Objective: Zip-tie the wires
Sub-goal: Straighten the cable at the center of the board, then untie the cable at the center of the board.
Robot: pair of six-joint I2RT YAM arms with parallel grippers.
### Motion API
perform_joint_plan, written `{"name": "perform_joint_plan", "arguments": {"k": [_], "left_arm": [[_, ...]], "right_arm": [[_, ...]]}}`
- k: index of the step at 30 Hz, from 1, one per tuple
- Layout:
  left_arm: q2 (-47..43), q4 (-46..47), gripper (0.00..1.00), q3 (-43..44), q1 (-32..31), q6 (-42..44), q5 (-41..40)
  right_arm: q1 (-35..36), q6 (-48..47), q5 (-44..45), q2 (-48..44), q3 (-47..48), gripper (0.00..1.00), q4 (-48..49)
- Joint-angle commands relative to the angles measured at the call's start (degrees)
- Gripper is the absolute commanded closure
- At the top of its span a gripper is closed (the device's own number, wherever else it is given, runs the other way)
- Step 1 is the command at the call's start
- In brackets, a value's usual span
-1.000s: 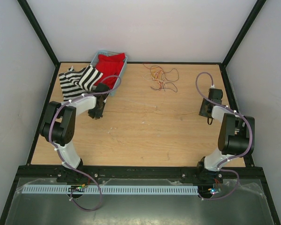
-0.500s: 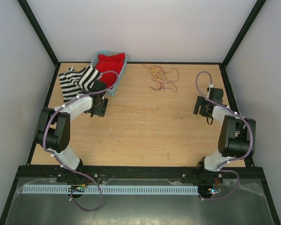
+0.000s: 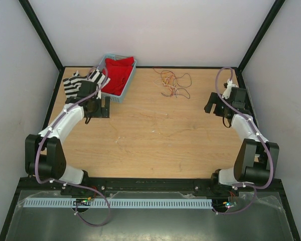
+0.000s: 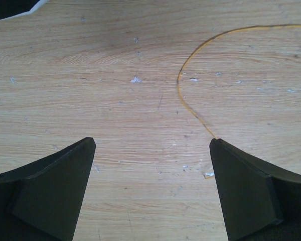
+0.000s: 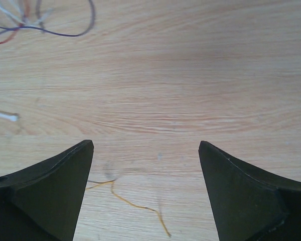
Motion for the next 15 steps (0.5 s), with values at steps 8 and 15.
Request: {"name": "perform_joint_plan", "arguments": {"k": [8,15], "left_arm": [[-15.7,7.0,0.01,2.0,1.1,-3.6,16.3],[-23.8,11.5,0.01,0.9,1.0,-4.4,22.0]], "right_arm": [[8.3,8.4,-10.5,4.9,6.6,0.14,10.5],[12.0,3.9,-8.4,19.7,22.5,0.19,7.3]]}}
